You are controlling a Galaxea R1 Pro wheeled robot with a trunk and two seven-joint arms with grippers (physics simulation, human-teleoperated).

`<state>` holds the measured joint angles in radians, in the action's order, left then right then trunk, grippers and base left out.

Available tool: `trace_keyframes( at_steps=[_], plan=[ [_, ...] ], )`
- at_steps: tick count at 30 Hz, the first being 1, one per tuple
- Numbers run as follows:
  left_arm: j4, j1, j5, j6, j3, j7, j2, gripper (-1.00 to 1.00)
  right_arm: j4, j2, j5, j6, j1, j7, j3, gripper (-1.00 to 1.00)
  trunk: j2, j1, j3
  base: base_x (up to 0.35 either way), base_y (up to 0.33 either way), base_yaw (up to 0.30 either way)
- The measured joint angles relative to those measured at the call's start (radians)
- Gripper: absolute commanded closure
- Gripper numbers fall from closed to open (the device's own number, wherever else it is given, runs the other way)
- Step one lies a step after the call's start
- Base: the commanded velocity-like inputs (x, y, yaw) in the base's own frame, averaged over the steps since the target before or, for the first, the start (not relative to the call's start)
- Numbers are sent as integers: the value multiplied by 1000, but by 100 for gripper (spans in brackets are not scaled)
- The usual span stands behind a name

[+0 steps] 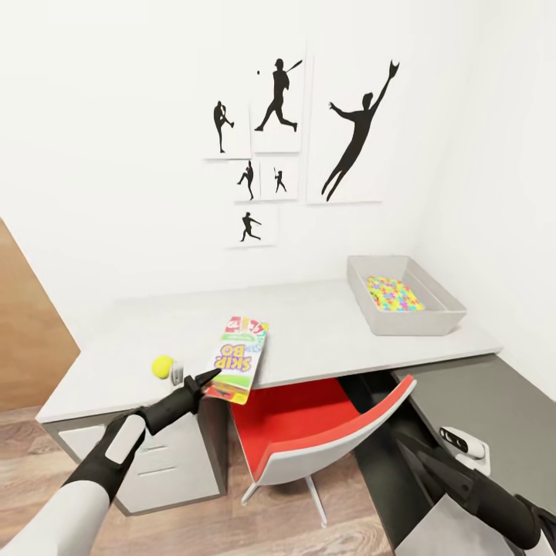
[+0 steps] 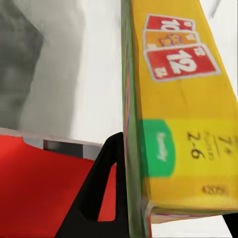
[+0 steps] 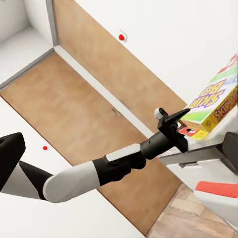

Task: Put all the toys in the child's room - the three board games (two on the bed and one on the table), the two jigsaw puzzles on the table, and the tennis ball on the table - inside the toy box on the table in the child's room.

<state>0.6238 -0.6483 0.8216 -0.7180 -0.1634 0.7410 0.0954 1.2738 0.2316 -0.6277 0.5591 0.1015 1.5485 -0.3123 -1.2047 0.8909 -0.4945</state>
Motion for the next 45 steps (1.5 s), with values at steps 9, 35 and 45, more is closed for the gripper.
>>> trace_keyframes(
  at_steps=[9, 35, 45],
  plan=[
    [165, 0, -2, -182, 45, 58, 61, 100, -6, 0, -1, 6, 1, -40, 1, -100, 63, -34, 28, 0, 0, 0],
    [251, 37, -2, -322, 137, 545, 409, 100, -5, 0, 2, -7, 1, -279, -4, -100, 245, -134, 110, 0, 0, 0],
    [253, 58, -9, -319, 140, 702, 498, 100, -7, -1, 4, -7, 1, -284, -1, -100, 315, -173, 141, 0, 0, 0]
  ],
)
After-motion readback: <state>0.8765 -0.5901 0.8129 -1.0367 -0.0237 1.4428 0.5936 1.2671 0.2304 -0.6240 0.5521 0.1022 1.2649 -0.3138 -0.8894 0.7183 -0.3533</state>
